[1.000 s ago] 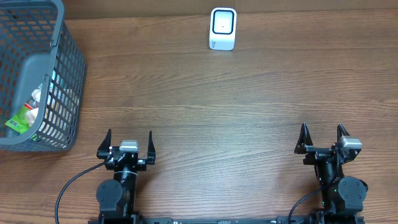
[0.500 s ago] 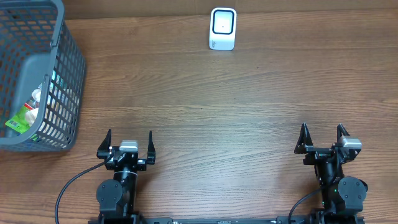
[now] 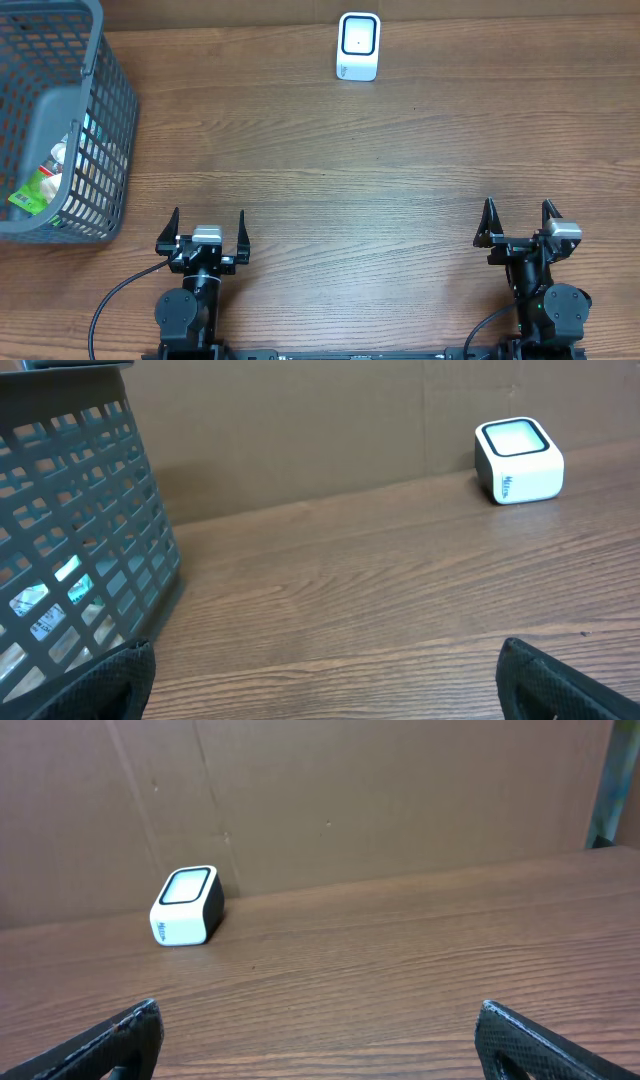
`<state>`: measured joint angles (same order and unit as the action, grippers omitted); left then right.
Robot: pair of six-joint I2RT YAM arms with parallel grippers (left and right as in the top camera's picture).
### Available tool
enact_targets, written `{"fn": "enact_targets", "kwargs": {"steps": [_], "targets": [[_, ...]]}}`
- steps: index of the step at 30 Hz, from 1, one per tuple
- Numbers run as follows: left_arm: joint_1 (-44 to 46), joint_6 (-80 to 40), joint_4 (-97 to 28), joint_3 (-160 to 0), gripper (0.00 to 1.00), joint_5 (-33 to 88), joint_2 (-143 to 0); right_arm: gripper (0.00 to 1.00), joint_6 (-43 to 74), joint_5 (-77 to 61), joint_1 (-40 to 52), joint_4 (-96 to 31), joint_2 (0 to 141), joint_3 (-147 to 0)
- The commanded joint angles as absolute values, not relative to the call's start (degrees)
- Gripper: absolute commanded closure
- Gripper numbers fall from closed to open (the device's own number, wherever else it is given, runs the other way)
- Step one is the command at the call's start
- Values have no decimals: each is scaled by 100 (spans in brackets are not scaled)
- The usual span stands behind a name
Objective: Scan the item barcode
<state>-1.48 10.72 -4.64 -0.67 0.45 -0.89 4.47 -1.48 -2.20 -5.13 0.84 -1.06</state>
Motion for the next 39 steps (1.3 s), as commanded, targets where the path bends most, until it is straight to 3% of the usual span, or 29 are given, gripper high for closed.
{"fn": "enact_targets", "kwargs": {"steps": [1, 39], "targets": [[-108, 1162, -445, -27, 0, 91, -25, 0, 447, -115, -187, -475, 16, -45], [-110, 1155, -270, -342, 0, 104, -25, 0, 447, -270, -189, -436, 16, -196]]}}
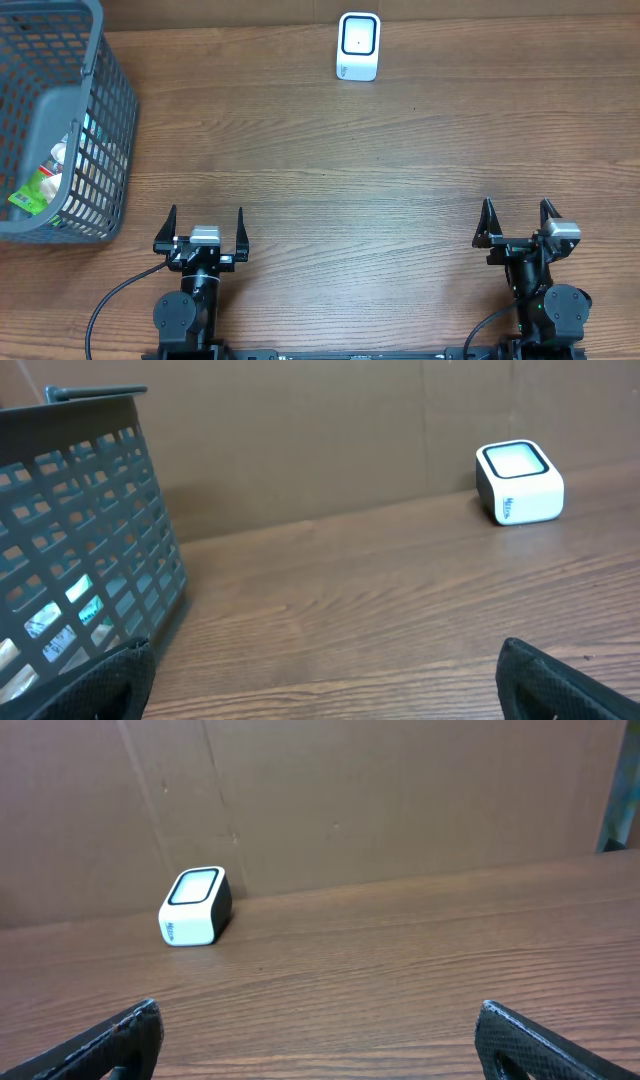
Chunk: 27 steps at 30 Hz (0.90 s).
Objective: Scan the item barcode
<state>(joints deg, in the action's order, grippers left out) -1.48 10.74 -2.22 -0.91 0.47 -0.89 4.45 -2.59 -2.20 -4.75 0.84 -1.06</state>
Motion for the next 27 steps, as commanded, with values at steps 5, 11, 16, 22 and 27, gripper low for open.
{"fn": "enact_targets", "kwargs": {"steps": [5, 11, 16, 22, 27], "targets": [[-110, 869, -604, -692, 0, 32, -27, 0, 449, -655, -189, -462, 16, -384], [-110, 506, -1194, -1374, 0, -207, -154, 0, 447, -864, -189, -725, 16, -762], [-108, 259, -1424, -2027, 0, -209, -701, 0, 447, -869, -189, -1094, 71, -1354], [-108, 104, -1925, -3155, 0, -172, -1846, 0, 445, -867, -189, -1785, 604, -2379], [-108, 104, -2751, -4560, 0, -143, -3094, 0, 399, -864, -189, -2320, 1411, -3369]]}}
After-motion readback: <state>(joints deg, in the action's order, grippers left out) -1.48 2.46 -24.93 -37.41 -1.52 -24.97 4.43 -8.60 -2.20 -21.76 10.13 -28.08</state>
